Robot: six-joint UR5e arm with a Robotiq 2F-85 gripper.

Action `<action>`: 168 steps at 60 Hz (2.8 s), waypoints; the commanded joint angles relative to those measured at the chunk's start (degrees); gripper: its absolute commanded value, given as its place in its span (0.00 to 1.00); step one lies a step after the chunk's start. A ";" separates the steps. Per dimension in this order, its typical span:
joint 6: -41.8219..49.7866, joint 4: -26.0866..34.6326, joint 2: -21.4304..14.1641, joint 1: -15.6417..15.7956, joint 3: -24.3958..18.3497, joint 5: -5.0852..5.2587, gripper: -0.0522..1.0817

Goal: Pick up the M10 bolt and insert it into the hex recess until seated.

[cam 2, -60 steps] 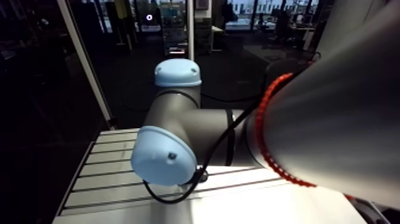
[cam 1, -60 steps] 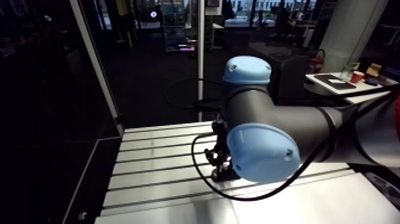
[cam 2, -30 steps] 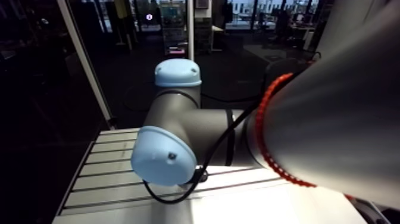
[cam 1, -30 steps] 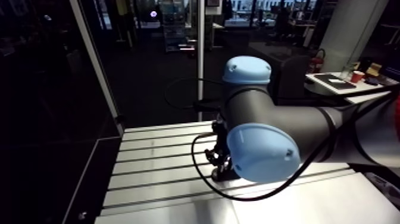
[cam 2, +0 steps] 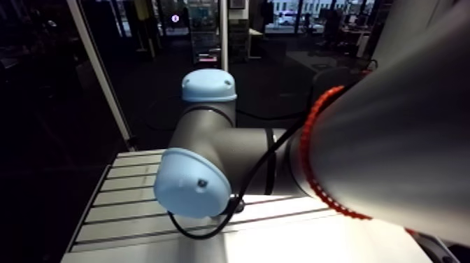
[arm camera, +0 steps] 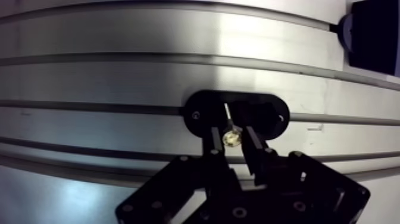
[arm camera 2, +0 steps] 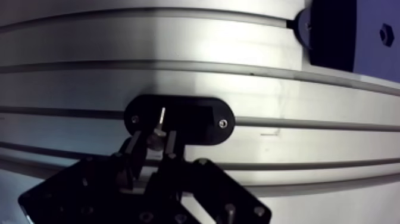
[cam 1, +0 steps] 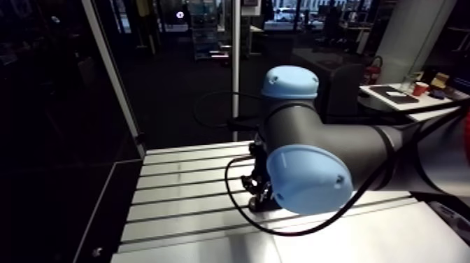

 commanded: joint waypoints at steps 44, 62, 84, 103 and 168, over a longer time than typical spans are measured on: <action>-0.69 0.00 -0.74 0.00 -0.49 0.51 0.73; -0.76 1.99 -2.15 0.17 -3.40 0.79 0.74; -10.92 17.76 -2.48 -1.57 -19.68 2.47 0.74; -34.59 31.68 0.74 -9.52 -31.14 2.20 0.75; -43.94 40.53 11.28 -12.40 -41.97 -7.03 0.75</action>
